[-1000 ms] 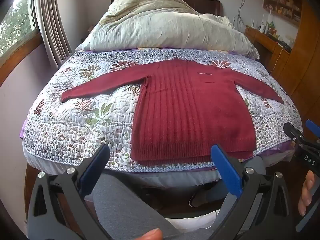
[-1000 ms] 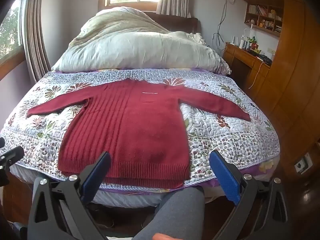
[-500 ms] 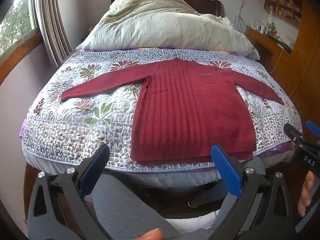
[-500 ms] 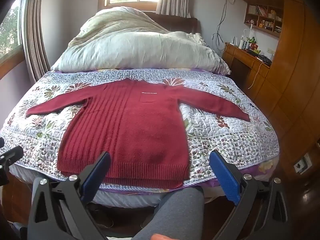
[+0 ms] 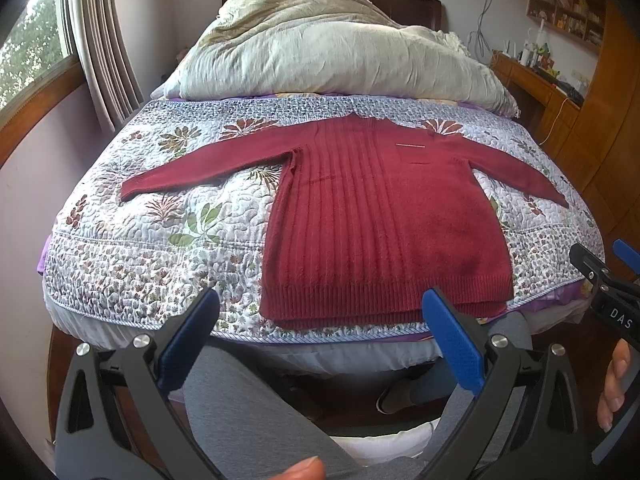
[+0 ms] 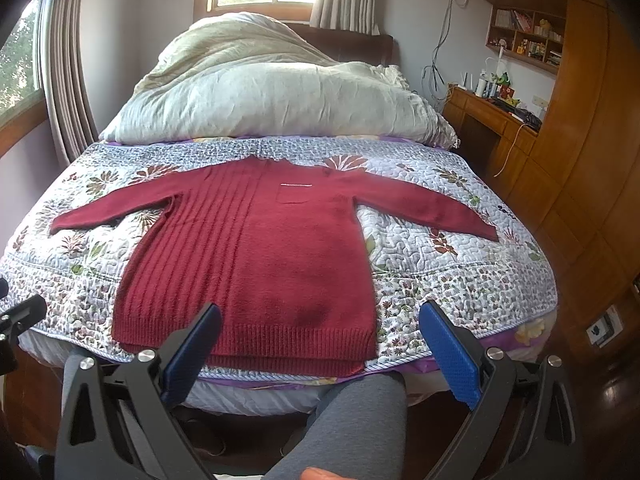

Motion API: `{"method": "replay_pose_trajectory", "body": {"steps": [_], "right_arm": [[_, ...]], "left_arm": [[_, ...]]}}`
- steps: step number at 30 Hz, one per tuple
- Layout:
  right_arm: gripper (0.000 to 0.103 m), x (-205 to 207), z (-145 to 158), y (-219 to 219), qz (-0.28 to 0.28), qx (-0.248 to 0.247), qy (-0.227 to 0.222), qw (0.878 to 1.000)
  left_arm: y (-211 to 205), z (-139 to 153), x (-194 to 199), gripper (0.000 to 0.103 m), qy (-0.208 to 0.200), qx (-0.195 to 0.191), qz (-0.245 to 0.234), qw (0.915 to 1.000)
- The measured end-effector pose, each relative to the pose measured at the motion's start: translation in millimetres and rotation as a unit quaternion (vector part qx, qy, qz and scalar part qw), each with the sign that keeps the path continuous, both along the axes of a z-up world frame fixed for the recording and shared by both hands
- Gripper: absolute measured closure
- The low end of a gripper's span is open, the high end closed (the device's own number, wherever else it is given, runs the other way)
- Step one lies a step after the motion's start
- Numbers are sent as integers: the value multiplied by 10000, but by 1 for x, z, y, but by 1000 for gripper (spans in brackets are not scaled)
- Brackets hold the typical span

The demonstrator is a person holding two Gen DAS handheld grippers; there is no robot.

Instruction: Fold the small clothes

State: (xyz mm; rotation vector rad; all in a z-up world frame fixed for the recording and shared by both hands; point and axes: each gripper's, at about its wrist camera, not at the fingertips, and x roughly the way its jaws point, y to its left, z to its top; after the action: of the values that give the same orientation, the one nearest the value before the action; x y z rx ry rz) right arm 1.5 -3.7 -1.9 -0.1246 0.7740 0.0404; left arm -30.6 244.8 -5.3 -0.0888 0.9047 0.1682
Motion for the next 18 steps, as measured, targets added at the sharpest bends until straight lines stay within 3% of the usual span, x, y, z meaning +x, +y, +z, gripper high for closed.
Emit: {"method": "replay_pose_trajectory", "body": {"steps": [18], "right_arm": [[4, 0, 0, 1, -11, -6, -2, 10000]], "left_arm": [[-1, -5, 1, 3, 32, 33, 1, 10000]]}}
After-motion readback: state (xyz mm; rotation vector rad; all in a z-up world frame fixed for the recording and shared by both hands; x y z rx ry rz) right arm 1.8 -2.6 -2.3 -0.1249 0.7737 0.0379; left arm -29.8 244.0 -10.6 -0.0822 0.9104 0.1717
